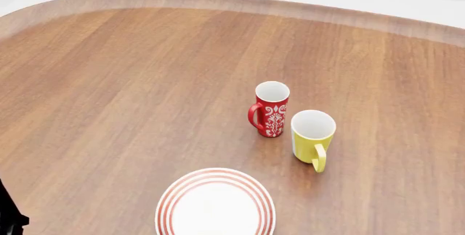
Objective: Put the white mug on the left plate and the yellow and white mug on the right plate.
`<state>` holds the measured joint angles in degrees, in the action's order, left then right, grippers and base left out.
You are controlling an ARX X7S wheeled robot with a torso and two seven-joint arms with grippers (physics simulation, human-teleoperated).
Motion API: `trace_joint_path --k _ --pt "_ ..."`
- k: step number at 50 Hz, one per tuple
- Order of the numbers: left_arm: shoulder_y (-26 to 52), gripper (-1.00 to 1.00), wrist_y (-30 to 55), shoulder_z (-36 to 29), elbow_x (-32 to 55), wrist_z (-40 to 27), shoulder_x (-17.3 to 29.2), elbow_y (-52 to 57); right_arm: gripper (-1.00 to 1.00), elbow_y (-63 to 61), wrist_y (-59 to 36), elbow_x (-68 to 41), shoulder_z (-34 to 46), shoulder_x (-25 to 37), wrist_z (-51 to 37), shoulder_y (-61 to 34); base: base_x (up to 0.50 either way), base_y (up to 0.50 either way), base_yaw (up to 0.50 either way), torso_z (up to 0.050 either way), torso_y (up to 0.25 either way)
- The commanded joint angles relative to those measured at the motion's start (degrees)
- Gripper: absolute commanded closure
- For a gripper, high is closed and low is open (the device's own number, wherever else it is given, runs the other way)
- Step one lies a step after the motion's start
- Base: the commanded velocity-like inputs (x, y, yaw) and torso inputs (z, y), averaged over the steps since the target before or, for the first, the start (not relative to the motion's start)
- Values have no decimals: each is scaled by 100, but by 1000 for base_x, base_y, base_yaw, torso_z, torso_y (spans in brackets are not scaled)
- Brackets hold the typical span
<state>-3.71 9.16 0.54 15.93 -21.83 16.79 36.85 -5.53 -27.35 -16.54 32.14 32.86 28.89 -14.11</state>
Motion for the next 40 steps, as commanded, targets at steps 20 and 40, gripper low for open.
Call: trace_joint_path --k 20,40 --pt "-1 -100 -25 -33 40 -73 56 36 -100 722 -39 83 174 -244 84 -292 0 0 0 0 0" --pt "-40 -100 -57 -29 71 -125 99 79 -100 679 -24 131 303 -313 116 -374 0 0 0 0 0"
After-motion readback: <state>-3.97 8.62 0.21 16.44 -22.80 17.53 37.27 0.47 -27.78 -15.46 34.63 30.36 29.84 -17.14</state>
